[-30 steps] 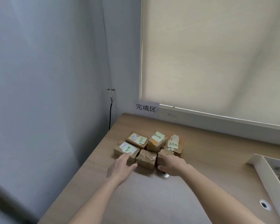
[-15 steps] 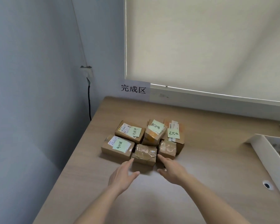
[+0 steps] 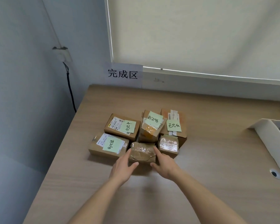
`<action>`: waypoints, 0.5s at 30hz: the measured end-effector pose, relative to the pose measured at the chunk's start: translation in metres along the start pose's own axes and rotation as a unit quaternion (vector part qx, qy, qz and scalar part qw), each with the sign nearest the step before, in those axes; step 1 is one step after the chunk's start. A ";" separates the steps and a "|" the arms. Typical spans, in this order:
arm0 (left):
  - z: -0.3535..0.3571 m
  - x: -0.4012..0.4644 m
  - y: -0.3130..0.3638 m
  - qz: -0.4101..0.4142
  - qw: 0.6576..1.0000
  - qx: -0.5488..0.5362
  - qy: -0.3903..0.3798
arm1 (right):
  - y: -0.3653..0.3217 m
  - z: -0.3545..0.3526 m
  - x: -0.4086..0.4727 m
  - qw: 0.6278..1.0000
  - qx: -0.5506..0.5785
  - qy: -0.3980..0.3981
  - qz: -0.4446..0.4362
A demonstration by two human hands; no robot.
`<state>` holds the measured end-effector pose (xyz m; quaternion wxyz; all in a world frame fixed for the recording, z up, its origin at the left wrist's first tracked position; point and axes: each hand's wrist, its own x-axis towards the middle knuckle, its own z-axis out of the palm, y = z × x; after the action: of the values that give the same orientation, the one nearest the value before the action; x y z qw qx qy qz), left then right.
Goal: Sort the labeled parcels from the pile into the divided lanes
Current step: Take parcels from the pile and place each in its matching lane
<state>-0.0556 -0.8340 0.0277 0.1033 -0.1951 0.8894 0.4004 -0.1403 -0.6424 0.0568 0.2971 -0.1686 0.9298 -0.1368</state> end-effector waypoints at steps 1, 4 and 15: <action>0.002 0.005 -0.001 0.000 1.000 -0.002 -0.003 | 0.000 0.002 0.004 1.000 0.006 -0.001 0.002; 0.007 0.019 -0.003 -0.001 1.000 -0.009 -0.006 | -0.001 0.009 0.015 1.000 0.026 -0.004 0.006; 0.019 0.046 0.001 -0.018 1.000 -0.019 -0.003 | 0.002 0.018 0.033 0.998 0.055 0.015 0.003</action>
<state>-0.0971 -0.8318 0.0000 0.1090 -0.2116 0.8776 0.4161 -0.1552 -0.6565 0.0249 0.2920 -0.1470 0.9259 -0.1891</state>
